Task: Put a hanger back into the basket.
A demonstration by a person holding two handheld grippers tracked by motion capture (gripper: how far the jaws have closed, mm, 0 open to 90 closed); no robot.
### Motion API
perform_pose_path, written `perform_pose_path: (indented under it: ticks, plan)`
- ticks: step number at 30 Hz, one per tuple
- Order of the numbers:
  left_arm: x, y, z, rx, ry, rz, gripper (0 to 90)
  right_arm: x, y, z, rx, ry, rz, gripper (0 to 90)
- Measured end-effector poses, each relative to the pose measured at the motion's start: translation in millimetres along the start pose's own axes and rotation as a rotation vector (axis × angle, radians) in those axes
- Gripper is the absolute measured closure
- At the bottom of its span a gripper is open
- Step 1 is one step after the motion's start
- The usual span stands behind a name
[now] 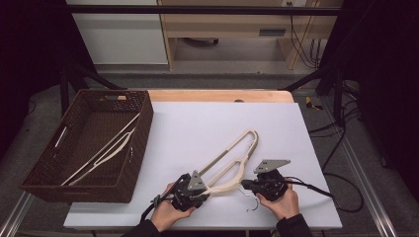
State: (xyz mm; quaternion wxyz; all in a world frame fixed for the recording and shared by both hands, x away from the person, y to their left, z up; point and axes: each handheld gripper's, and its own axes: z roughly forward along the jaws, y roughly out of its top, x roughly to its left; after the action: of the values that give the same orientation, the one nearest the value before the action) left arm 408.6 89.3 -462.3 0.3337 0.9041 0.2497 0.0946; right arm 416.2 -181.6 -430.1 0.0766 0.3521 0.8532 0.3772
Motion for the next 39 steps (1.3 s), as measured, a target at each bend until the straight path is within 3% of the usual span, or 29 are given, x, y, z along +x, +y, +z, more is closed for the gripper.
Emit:
perform_pose_path:
  ticks: [9,13,14,15,16,19,25,31,32,39]
  plan:
    - [-4.0,0.7,-6.8,-0.031,0.031,0.045,79.7,-1.5,0.2,-2.6,-0.027,0.005,-0.007,87.8]
    - [-3.5,-0.4,-9.8,-0.042,0.057,0.052,79.8,-3.7,1.2,-12.2,-0.089,-0.001,0.005,78.2]
    - [-2.4,-0.5,-12.2,-0.045,0.053,0.053,79.8,-5.9,1.4,-18.5,-0.126,-0.016,0.007,74.6]
    - [-2.4,-0.5,-12.2,-0.045,0.053,0.053,79.9,-5.9,1.4,-18.5,-0.126,-0.016,0.007,74.6]
    - [-2.6,-0.4,-14.5,-0.053,0.055,0.054,79.9,-8.6,1.4,-25.6,-0.166,-0.048,0.005,70.2]
    - [-3.3,-0.2,-18.3,-0.067,0.061,0.058,80.0,-11.1,0.6,-31.6,-0.191,-0.086,0.001,65.2]
    - [-4.2,0.4,-32.8,-0.106,0.071,0.064,80.1,-28.0,-9.5,-39.4,-0.235,-0.136,0.075,58.3]
    - [-1.5,0.7,-49.4,-0.147,0.071,0.054,80.5,-38.6,-16.8,-39.5,-0.265,-0.148,0.098,42.4]
    - [-0.5,1.3,-55.8,-0.162,0.070,0.053,80.5,-40.6,-18.2,-38.3,-0.287,-0.139,0.102,33.4]
    - [3.4,3.0,-73.8,-0.204,0.079,0.048,80.7,-45.5,-23.5,-36.7,-0.308,-0.137,0.094,16.8]
